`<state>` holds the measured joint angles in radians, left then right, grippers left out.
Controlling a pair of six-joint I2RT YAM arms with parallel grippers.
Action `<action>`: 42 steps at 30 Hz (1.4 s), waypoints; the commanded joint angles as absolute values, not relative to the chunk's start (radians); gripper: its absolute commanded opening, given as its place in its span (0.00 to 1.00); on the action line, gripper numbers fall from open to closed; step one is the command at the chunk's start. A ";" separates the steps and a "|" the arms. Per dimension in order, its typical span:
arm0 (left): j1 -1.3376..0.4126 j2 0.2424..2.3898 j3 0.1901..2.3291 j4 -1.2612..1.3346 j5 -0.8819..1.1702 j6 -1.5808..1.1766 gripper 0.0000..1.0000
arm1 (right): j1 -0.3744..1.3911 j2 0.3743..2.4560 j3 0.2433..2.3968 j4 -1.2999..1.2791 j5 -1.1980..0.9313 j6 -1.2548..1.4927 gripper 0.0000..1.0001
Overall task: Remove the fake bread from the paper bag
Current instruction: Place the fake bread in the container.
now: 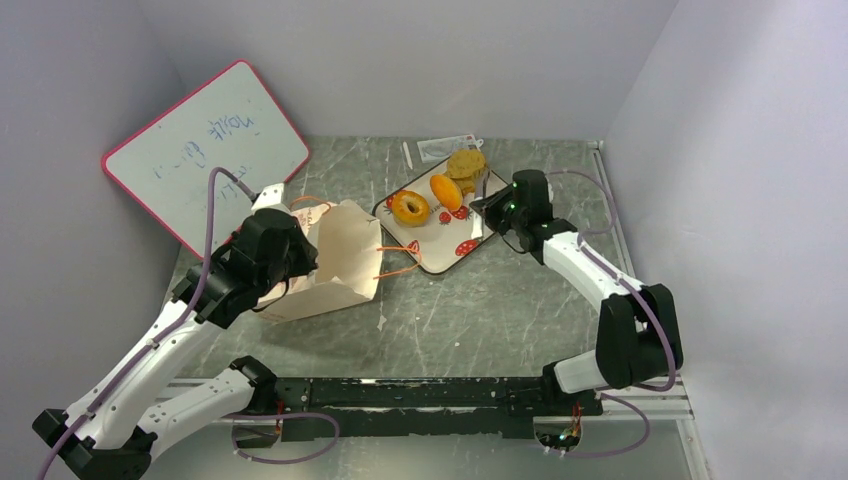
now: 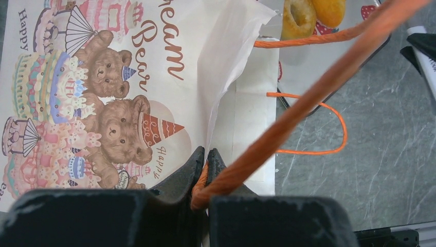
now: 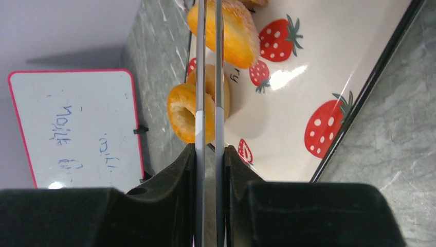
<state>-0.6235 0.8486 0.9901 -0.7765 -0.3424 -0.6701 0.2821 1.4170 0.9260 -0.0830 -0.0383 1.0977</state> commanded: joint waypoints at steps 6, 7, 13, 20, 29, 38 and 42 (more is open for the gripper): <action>-0.617 0.832 1.006 -0.788 -0.324 -0.668 0.07 | 0.275 1.410 0.853 0.043 -0.092 1.176 0.00; -0.618 0.833 1.004 -0.787 -0.324 -0.669 0.07 | 0.275 1.407 0.848 0.042 -0.095 1.177 0.00; -0.617 0.836 0.993 -0.768 -0.314 -0.674 0.07 | 0.275 1.379 0.795 0.060 -0.117 1.225 0.00; -0.616 0.844 0.992 -0.754 -0.308 -0.675 0.07 | 0.275 1.344 0.762 0.062 -0.122 1.373 0.00; -0.616 0.843 0.992 -0.746 -0.310 -0.674 0.07 | 0.272 1.380 0.786 0.086 -0.115 1.372 0.11; -0.615 0.842 0.976 -0.733 -0.296 -0.664 0.07 | 0.268 1.429 0.805 0.102 -0.115 1.341 0.38; -0.614 0.844 0.979 -0.734 -0.298 -0.659 0.07 | 0.267 1.436 0.796 0.119 -0.117 1.339 0.41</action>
